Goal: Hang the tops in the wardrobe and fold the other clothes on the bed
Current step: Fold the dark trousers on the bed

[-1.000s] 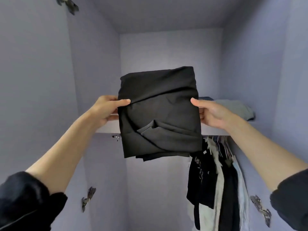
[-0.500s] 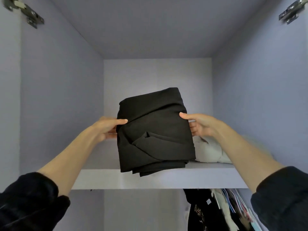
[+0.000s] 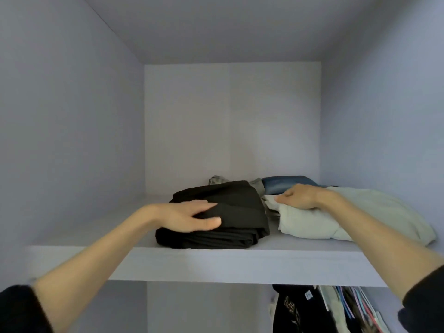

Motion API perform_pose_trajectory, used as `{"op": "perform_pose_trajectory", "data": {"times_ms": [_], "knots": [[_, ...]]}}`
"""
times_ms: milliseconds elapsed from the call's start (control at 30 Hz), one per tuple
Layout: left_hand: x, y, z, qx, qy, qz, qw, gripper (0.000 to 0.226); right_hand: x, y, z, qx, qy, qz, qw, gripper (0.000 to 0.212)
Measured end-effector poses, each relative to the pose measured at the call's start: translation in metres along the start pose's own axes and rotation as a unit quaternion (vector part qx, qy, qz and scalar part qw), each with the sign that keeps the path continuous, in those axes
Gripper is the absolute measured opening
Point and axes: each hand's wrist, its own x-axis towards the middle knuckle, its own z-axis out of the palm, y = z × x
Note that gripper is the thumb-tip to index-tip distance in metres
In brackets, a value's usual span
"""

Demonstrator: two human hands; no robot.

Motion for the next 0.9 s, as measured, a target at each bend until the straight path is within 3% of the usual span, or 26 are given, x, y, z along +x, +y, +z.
{"op": "perform_pose_trajectory", "data": {"times_ms": [67,233,533,700,800,900], "knots": [[0.016,-0.002,0.011,0.098,0.030,-0.028,0.994,0.059,0.003,0.008,0.007,0.019,-0.012,0.007,1.000,0.057],[0.070,-0.005,0.020,0.099,0.082,-0.035,0.991,0.064,0.014,0.023,0.024,0.097,-0.008,-0.012,0.995,0.057],[0.114,-0.007,0.032,0.163,0.128,-0.081,0.975,0.061,0.014,0.028,0.033,0.057,0.063,-0.006,0.996,0.058],[0.063,0.019,0.033,0.103,0.106,-0.057,0.987,0.056,-0.038,0.028,0.034,0.057,0.157,-0.038,0.985,0.046],[0.020,0.042,0.037,-0.016,0.140,0.041,0.989,0.049,-0.088,0.033,0.042,0.109,0.202,-0.064,0.971,0.045],[-0.021,0.077,0.070,-0.221,0.228,0.157,0.935,0.036,-0.151,0.037,0.055,0.187,0.256,-0.046,0.947,0.040]]}}
